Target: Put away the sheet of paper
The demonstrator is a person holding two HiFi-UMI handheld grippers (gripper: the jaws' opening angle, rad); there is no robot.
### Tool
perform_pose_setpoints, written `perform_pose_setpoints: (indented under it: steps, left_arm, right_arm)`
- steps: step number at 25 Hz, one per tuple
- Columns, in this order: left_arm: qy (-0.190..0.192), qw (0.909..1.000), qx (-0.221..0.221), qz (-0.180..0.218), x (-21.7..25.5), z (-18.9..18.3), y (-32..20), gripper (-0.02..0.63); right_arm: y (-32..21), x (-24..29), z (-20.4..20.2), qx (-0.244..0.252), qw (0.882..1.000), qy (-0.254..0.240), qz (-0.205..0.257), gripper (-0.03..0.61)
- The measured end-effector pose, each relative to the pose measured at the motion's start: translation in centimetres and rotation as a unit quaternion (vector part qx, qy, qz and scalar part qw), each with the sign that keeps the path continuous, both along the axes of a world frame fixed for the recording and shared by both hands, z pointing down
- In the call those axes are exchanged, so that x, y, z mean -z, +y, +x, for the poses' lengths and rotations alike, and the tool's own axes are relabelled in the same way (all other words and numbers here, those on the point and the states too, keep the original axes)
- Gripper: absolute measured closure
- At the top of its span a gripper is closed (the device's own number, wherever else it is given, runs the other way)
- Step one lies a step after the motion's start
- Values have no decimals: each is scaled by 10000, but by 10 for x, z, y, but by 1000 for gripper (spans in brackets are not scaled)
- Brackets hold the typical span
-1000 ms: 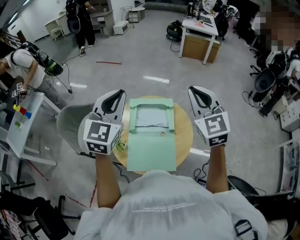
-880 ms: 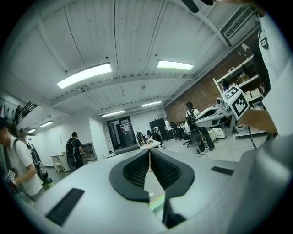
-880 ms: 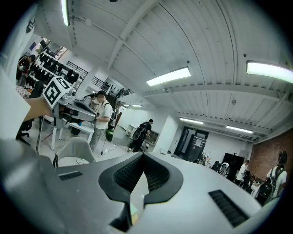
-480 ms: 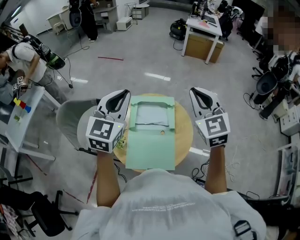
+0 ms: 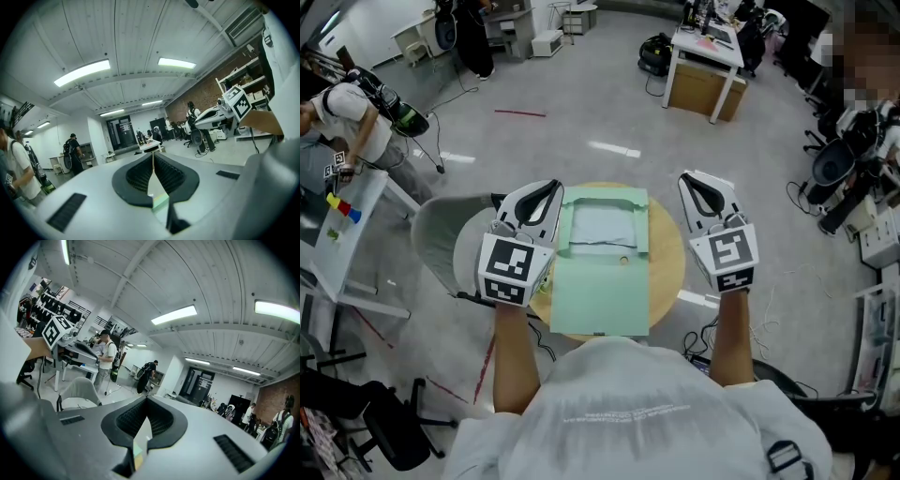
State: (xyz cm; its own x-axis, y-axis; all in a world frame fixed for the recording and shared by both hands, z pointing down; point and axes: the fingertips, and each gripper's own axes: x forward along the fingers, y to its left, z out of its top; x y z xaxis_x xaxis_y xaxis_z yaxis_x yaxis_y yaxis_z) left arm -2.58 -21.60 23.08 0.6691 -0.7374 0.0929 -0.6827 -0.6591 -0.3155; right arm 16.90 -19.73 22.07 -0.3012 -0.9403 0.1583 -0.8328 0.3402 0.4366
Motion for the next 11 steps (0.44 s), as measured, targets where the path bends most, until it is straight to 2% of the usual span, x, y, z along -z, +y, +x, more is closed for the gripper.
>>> perform_pose_setpoints:
  steps: [5,11]
  left_arm:
    - [-265,9996,125,17,-9,-3,1,586]
    - [-304,9994,69,-114,-19,4,3,586]
  right_arm:
    - [1,-4,-2,-12,10000,-7,-48,551]
    - [2,-12,0,21,9999,-36,-132,551]
